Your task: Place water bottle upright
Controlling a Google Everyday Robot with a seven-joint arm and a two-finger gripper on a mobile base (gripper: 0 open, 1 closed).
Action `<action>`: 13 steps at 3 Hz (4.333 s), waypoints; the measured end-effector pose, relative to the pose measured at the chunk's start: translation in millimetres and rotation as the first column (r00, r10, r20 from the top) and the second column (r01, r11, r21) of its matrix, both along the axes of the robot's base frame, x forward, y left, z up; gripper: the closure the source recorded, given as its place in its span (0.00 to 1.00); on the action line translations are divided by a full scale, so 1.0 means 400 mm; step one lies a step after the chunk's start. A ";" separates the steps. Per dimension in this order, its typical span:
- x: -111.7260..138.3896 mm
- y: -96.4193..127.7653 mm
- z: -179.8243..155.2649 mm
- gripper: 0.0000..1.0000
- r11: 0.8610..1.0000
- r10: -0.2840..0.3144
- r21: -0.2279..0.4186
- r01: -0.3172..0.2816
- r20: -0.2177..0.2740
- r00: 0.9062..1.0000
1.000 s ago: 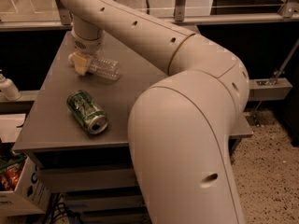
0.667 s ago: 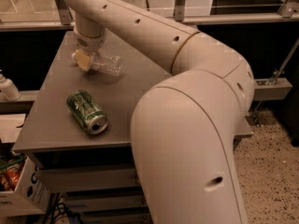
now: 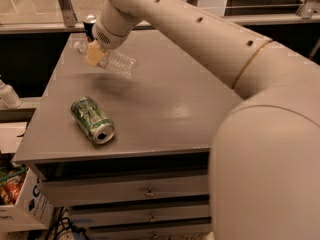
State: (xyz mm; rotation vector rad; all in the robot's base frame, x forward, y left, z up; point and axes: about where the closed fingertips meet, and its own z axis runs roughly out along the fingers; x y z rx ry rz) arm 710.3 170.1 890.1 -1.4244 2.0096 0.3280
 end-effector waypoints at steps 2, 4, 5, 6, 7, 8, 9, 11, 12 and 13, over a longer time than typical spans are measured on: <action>-0.041 -0.047 0.106 1.00 0.881 0.090 0.454 -0.133 0.115 0.989; -0.053 -0.122 0.188 1.00 0.804 0.099 0.553 -0.221 0.243 0.965; -0.053 -0.121 0.187 1.00 0.803 0.098 0.555 -0.218 0.239 0.966; -0.055 -0.134 0.173 1.00 0.782 0.069 0.593 -0.191 0.222 0.973; -0.055 -0.169 0.161 1.00 0.740 0.010 0.656 -0.147 0.207 0.978; -0.051 -0.213 0.150 1.00 0.680 -0.055 0.723 -0.125 0.220 0.974; -0.040 -0.237 0.151 1.00 0.638 -0.093 0.758 -0.138 0.254 0.963; -0.009 -0.294 0.157 1.00 0.544 -0.187 0.823 -0.161 0.306 0.933; -0.010 -0.293 0.148 1.00 0.546 -0.184 0.822 -0.162 0.306 0.934; -0.015 -0.292 0.129 1.00 0.565 -0.162 0.807 -0.169 0.310 0.937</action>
Offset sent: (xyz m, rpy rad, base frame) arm -0.0226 -0.0786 0.0860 0.7512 -0.2291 0.1815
